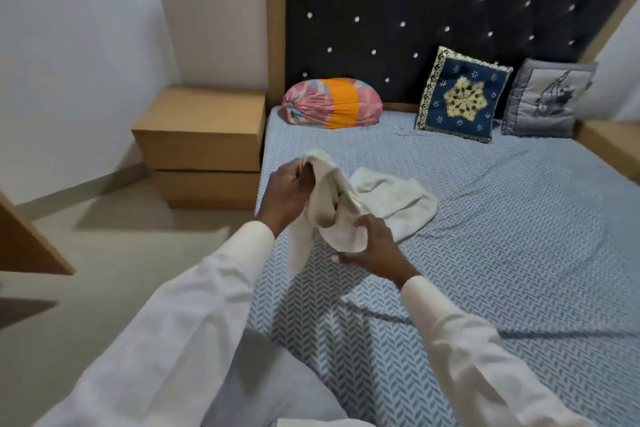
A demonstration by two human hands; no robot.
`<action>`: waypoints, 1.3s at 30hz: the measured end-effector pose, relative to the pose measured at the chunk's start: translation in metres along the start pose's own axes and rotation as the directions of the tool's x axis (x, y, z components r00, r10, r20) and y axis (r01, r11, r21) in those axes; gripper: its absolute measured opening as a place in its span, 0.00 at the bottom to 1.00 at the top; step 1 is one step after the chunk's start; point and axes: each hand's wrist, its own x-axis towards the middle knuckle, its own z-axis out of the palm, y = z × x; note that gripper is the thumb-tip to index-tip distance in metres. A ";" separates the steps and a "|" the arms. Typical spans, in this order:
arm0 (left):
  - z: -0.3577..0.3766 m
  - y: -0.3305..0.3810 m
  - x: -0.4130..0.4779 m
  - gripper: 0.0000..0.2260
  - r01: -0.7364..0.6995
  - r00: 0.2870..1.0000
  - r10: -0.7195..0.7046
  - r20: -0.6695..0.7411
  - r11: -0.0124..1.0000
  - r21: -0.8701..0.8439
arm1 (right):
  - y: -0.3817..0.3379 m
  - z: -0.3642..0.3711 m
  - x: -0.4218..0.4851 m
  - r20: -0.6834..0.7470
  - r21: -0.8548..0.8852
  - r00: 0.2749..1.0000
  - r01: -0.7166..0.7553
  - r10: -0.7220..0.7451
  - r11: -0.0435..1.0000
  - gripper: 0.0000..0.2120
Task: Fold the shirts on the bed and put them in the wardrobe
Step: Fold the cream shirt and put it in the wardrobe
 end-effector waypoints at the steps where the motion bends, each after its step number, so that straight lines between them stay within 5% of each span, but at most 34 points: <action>1: -0.002 0.013 0.002 0.22 0.021 1.000 -0.022 -0.021 0.999 -0.048 | -0.006 0.009 -0.002 -0.085 0.006 0.996 0.002 -0.002 1.000 0.51; 3: -0.007 0.037 0.000 0.18 0.055 0.996 -0.060 -0.064 0.995 -0.081 | -0.029 0.016 -0.006 -0.204 0.036 0.979 0.007 0.001 0.999 0.44; 6: -0.017 0.057 -0.004 0.17 0.049 0.989 -0.060 -0.138 0.995 -0.083 | -0.059 0.016 -0.003 -0.330 0.150 0.943 0.104 -0.049 0.983 0.20; 9: -0.029 0.063 -0.007 0.13 0.052 0.986 -0.066 -0.156 0.995 -0.087 | -0.074 -0.005 0.005 -0.217 0.421 0.976 0.065 0.030 0.905 0.17; 11: -0.040 0.062 -0.008 0.11 0.061 0.983 -0.054 -0.175 0.998 0.033 | -0.072 -0.033 0.017 -0.249 0.540 0.959 0.023 0.134 0.841 0.16; 14: -0.052 0.051 -0.006 0.12 0.059 0.980 0.029 -0.198 0.905 0.421 | -0.067 -0.094 0.023 -0.494 0.646 0.807 0.091 0.323 0.758 0.11; 16: -0.055 0.044 -0.004 0.14 0.068 0.986 0.040 -0.159 0.782 0.620 | -0.066 -0.125 0.022 -0.605 0.422 0.783 0.161 0.145 0.892 0.08; 18: -0.058 0.044 -0.001 0.13 0.052 0.983 0.097 -0.153 0.661 0.749 | -0.068 -0.143 0.021 -0.404 0.051 0.902 0.190 -0.154 0.980 0.10; 20: -0.062 0.044 0.005 0.11 0.062 0.978 0.136 -0.159 0.539 0.840 | -0.062 -0.159 0.025 -0.342 -0.230 0.913 0.147 -0.222 0.962 0.13; 22: -0.065 0.044 0.013 0.12 0.133 0.984 0.038 -0.176 0.507 0.851 | -0.057 -0.174 0.025 -0.548 -0.241 0.817 0.050 -0.179 0.969 0.15; 24: -0.062 0.044 0.024 0.11 0.210 0.978 -0.114 -0.177 0.603 0.770 | -0.059 -0.179 0.020 -0.608 -0.243 0.793 -0.138 -0.040 0.960 0.21; 27: -0.056 0.040 0.030 0.11 0.371 0.928 -0.362 -0.082 0.894 0.252 | -0.070 -0.164 0.012 -0.185 -0.460 0.939 -0.342 0.289 0.819 0.31; 30: -0.061 0.027 0.015 0.14 0.496 0.850 -0.525 0.029 0.782 -0.378 | -0.087 -0.142 0.004 0.129 -0.428 0.923 -0.278 0.363 0.860 0.33; 32: -0.078 0.015 0.018 0.16 0.423 0.841 -0.540 -0.005 0.665 -0.616 | -0.103 -0.124 0.006 0.281 -0.060 0.909 -0.304 0.309 0.951 0.40; 35: -0.115 0.024 0.026 0.14 0.215 0.871 -0.482 -0.091 0.542 -0.812 | -0.138 -0.104 0.014 0.485 0.469 0.874 -0.227 -0.034 0.853 0.39; 39: -0.161 0.069 0.042 0.14 -0.054 0.932 -0.306 -0.194 0.411 -0.910 | -0.199 -0.103 0.018 0.329 0.788 0.853 -0.012 -0.405 0.615 0.29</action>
